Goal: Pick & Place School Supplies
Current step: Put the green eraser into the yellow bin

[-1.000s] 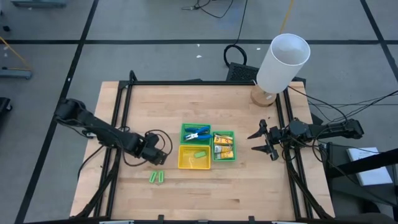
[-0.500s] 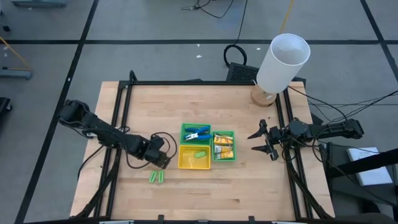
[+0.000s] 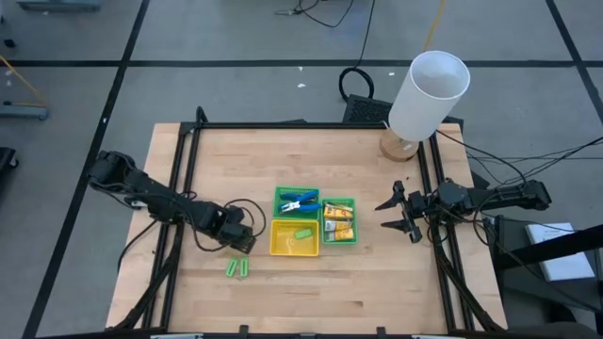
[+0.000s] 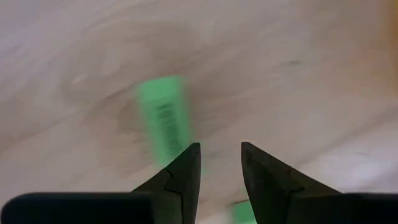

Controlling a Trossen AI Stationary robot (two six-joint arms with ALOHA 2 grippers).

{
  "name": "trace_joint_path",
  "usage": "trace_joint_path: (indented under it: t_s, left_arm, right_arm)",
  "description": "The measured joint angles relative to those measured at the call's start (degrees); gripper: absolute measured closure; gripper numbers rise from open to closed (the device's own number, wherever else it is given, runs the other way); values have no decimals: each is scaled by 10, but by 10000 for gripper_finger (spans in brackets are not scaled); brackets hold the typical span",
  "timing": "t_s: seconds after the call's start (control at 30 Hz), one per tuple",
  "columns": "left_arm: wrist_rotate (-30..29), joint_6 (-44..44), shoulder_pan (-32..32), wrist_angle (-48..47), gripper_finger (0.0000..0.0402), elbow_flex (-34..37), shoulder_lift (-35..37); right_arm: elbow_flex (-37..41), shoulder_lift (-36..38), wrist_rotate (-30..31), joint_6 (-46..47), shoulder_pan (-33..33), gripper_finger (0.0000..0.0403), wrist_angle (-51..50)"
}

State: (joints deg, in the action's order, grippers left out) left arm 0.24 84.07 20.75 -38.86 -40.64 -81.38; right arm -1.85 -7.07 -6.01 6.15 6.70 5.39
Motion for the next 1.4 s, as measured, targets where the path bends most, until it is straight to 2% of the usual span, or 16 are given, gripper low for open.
trace_joint_path:
  t_s: [0.17,0.47,0.63,0.8,1.0,1.4]
  left_arm:
    - [2,57,0,-53,262,0,0]
    - [2,52,0,-50,166,0,0]
    - [-19,65,0,-62,150,0,-8]
    - [-20,70,0,-66,152,0,-40]
    - [-16,64,0,-63,176,-2,-61]
    - [-27,66,0,-59,271,-1,-63]
  right_arm:
    - [0,0,0,0,0,177,0]
    - [0,0,0,0,0,177,0]
    - [0,0,0,0,0,177,0]
    - [0,0,0,0,0,177,0]
    - [0,0,0,0,0,177,0]
    - [0,0,0,0,0,177,0]
